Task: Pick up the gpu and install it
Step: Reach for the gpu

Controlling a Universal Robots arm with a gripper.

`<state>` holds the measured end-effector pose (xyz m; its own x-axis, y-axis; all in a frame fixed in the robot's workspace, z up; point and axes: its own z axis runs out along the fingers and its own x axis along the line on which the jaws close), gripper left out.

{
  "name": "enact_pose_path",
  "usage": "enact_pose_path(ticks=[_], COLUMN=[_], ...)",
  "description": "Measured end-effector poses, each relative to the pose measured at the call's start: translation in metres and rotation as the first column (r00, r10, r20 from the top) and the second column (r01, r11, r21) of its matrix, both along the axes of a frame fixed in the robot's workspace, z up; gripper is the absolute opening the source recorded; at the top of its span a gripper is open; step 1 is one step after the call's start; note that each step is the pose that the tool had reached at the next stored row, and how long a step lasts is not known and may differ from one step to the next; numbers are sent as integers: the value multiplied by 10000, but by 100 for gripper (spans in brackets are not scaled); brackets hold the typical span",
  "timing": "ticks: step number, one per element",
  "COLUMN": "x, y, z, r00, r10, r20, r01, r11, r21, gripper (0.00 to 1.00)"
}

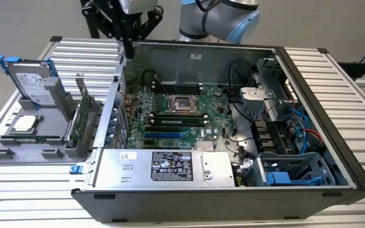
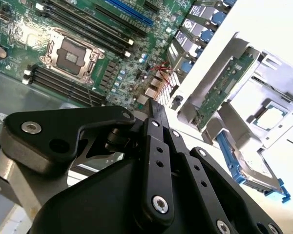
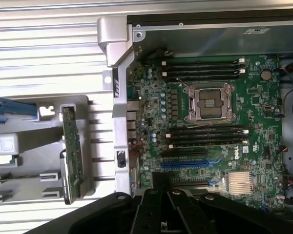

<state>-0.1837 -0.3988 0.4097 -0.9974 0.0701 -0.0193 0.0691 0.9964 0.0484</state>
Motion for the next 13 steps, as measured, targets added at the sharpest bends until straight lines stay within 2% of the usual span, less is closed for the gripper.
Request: enact_pose_path(ticks=[13], x=[-143], y=[0], z=[0], r00=[10000], r10=[3], r20=[-1], r01=[-3], r11=[10000], r21=[0], gripper=[0])
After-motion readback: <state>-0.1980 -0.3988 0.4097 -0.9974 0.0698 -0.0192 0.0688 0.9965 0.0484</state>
